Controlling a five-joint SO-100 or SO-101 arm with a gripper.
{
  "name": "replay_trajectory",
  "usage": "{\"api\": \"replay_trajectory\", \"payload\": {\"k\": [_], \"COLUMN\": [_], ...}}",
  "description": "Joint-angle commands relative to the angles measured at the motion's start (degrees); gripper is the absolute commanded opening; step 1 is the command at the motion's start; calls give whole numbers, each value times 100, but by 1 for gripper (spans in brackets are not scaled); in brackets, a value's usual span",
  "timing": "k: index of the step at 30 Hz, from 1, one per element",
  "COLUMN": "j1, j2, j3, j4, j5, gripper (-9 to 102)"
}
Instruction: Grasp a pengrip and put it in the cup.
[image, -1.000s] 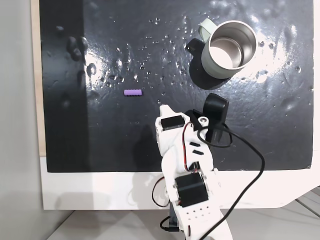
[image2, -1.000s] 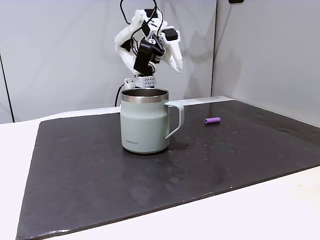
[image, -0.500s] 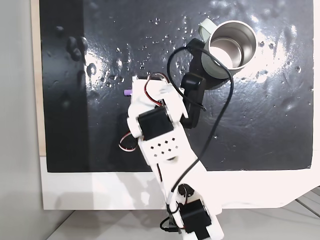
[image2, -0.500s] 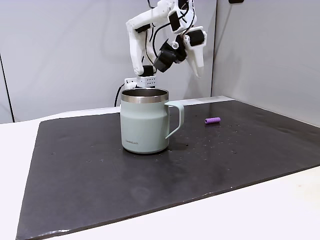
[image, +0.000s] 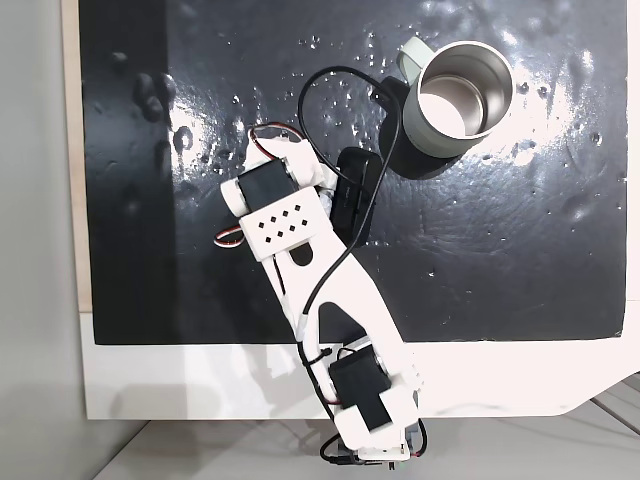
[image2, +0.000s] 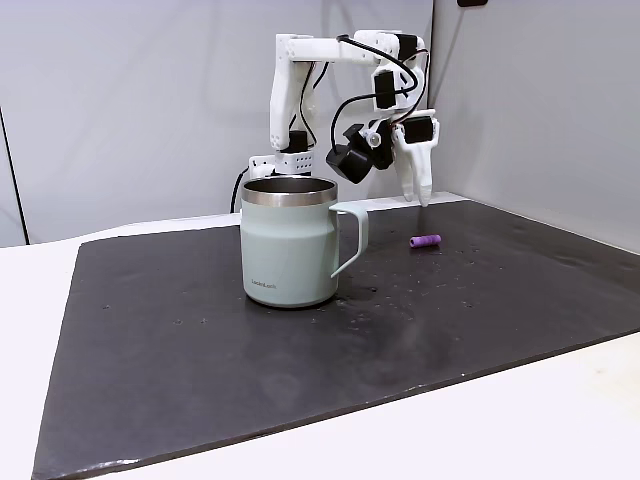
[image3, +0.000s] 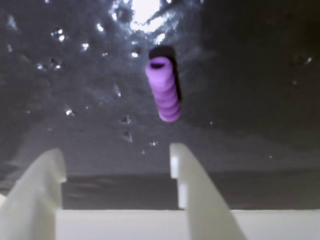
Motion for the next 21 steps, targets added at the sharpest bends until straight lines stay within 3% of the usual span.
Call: {"api": "replay_trajectory", "payload": {"k": [1, 21], "j1": [-167, -624], "j2": [-193, -1617], "j3": [-413, -870], "j4": [-229, -369], "j5": [97, -18], "gripper": [22, 20]}}
